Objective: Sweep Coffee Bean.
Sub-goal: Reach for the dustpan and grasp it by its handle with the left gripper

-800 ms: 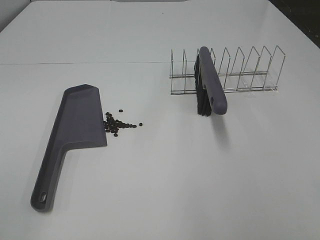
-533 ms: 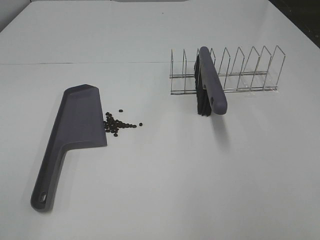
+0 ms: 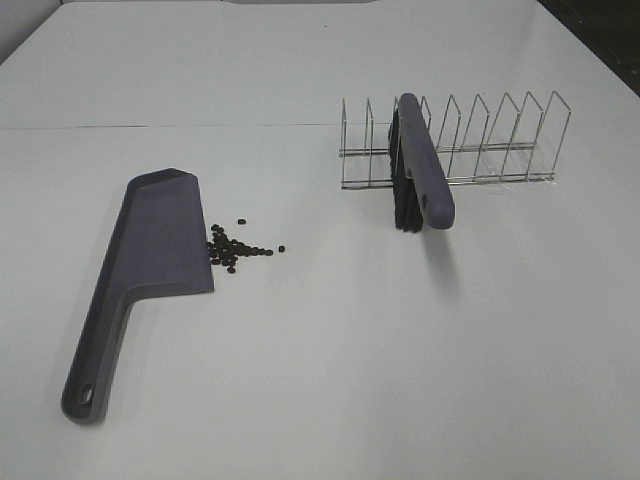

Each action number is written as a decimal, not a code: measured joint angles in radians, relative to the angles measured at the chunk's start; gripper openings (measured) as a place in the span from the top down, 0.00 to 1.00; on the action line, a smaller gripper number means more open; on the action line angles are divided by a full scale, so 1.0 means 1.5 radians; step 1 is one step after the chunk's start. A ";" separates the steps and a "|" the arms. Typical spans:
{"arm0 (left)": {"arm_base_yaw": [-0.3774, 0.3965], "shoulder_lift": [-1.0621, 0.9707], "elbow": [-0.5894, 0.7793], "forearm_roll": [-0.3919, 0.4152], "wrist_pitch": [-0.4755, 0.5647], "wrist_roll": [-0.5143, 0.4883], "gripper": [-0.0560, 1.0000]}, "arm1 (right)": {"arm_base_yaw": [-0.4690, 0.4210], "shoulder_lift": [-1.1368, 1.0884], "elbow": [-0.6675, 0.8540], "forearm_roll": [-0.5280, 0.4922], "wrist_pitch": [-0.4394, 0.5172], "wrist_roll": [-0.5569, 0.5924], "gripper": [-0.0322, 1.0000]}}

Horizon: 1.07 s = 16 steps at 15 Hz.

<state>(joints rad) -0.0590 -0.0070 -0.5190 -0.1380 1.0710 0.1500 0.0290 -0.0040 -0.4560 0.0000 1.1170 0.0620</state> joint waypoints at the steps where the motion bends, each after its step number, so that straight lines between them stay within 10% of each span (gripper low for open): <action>1: 0.000 0.000 0.000 0.000 0.000 0.000 0.26 | 0.000 0.000 0.000 0.009 0.000 0.000 0.18; 16: 0.000 0.000 0.000 0.000 0.000 -0.002 0.26 | 0.000 0.000 0.000 -0.047 0.000 0.000 0.20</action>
<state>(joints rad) -0.0590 -0.0070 -0.5190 -0.1380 1.0710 0.1470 0.0290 -0.0040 -0.4560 -0.0700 1.1170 0.0620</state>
